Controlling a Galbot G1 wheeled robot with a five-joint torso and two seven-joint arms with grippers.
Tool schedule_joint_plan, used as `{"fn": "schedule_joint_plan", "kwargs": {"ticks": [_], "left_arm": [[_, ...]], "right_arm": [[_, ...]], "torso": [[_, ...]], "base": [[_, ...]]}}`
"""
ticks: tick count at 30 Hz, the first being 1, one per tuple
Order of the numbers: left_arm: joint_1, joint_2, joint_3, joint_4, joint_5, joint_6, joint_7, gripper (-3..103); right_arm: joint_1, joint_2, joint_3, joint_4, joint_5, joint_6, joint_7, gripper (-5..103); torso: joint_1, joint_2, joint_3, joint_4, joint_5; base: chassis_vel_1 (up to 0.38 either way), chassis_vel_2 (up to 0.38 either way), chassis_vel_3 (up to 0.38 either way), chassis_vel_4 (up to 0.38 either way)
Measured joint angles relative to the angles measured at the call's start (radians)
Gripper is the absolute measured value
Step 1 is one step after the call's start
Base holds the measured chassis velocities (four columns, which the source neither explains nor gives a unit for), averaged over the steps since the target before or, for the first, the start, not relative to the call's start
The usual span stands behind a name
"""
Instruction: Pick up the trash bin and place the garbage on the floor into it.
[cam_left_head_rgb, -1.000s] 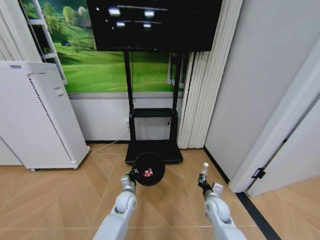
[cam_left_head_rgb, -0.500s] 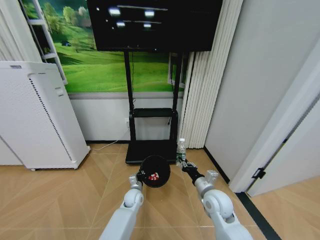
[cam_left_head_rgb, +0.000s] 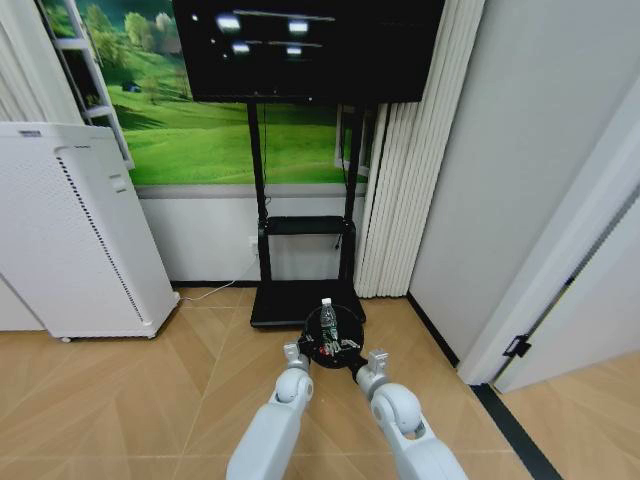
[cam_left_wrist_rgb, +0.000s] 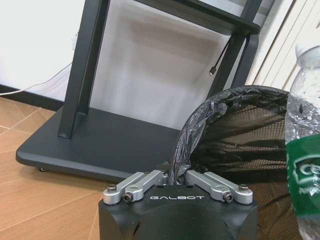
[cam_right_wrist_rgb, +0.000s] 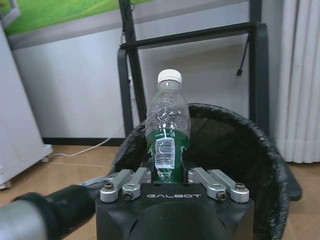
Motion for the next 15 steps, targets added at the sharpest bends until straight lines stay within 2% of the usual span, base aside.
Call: {"fn": "schedule_joint_plan", "kwargs": {"ticks": [1,2,3,4,7,8,11,12,13,15], "left_arm": [[0.0,0.0,0.0,0.0,0.0,0.0,0.0,3],[0.007,0.002,0.0,-0.01,0.002,0.001,0.0,3],[0.01,0.003,0.0,-0.015,0.003,0.002,-0.001,3],[0.01,0.003,0.0,-0.015,0.003,0.002,-0.001,3],[0.015,0.007,0.005,-0.026,0.006,0.003,-0.005,3],[0.015,0.007,0.005,-0.026,0.006,0.003,-0.005,3],[0.016,0.018,0.017,-0.041,0.005,0.008,-0.015,3],[0.016,0.018,0.017,-0.041,0.005,0.008,-0.015,3],[0.016,0.021,0.02,-0.043,0.005,0.008,-0.017,3],[0.015,0.023,0.021,-0.043,0.006,0.008,-0.018,3]], "right_arm": [[0.0,0.0,0.0,0.0,0.0,0.0,0.0,21],[0.01,0.004,-0.001,-0.017,-0.007,0.004,0.016,32],[0.015,0.006,-0.001,-0.029,-0.015,0.008,0.021,37],[0.015,0.006,-0.001,-0.029,-0.015,0.008,0.021,37],[0.024,0.009,0.004,-0.053,-0.04,0.026,0.025,54],[0.024,0.009,0.004,-0.053,-0.04,0.026,0.025,54],[0.023,0.009,0.012,-0.06,-0.044,0.035,0.025,71],[0.023,0.009,0.012,-0.06,-0.044,0.035,0.025,71],[0.021,0.009,0.018,-0.063,-0.05,0.043,0.025,77],[0.02,0.011,0.026,-0.066,-0.059,0.054,0.026,77]], "torso": [[0.0,0.0,0.0,0.0,0.0],[0.0,0.0,0.0,0.0,0.0],[0.0,0.0,0.0,0.0001,0.0],[0.0,0.0,0.0,0.0001,0.0],[0.0,0.0,0.0,0.0001,0.0],[0.0,0.0,0.0,0.0001,0.0],[0.0,0.0,0.0,0.0001,-0.0001],[0.0,0.0,0.0,0.0001,-0.0001],[0.0,0.0,0.0,0.0,0.0],[0.0,0.0,0.0,0.0,0.0]], "base": [[0.0,0.0,0.0,0.0],[0.0,0.0,0.0,0.0],[0.0,0.0,0.0,0.0],[0.0,0.0,0.0,0.0],[0.0,0.0,0.0,0.0],[0.0,0.0,0.0,0.0],[0.0,0.0,0.0,0.0],[0.0,0.0,0.0,0.0],[0.0,0.0,0.0,0.0],[0.0,0.0,0.0,0.0]]}}
